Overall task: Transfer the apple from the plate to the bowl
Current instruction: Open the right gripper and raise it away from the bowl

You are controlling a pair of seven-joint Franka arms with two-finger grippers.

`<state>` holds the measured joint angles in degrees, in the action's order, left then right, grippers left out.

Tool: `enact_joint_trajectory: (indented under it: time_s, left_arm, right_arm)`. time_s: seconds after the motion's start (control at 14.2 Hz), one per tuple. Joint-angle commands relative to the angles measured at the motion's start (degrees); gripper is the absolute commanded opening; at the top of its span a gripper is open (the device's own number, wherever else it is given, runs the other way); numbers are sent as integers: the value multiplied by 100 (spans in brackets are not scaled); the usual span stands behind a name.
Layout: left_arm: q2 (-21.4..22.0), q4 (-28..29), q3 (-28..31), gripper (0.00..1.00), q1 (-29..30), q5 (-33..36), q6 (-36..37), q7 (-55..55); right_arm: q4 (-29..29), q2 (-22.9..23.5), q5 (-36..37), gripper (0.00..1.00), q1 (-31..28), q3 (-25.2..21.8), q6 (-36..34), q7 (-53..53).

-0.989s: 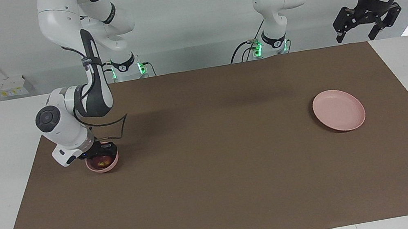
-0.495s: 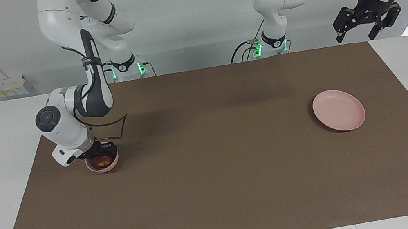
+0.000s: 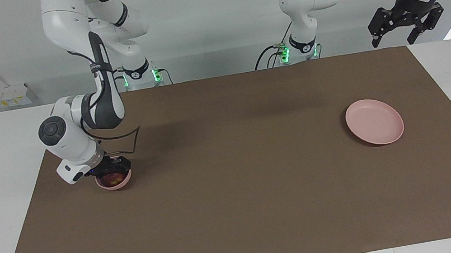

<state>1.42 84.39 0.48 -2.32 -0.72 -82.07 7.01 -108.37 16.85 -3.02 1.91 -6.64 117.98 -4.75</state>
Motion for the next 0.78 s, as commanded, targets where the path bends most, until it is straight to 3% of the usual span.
enact_joint_trajectory:
  time_s: [0.0, 0.21, 0.71]
  left_arm:
    - [33, -54, 58, 100, -58, 63, 121, 37]
    - [33, -54, 58, 100, -58, 63, 121, 37]
    - [33, -54, 58, 100, -58, 63, 121, 37]
  right_arm:
    - [105, -515, 135, 100, 11, 40, -511, 184]
    - [368, -955, 407, 100, 28, 58, -1186, 378]
    - [1835, -1588, 451, 100, 20, 49, -3199, 449]
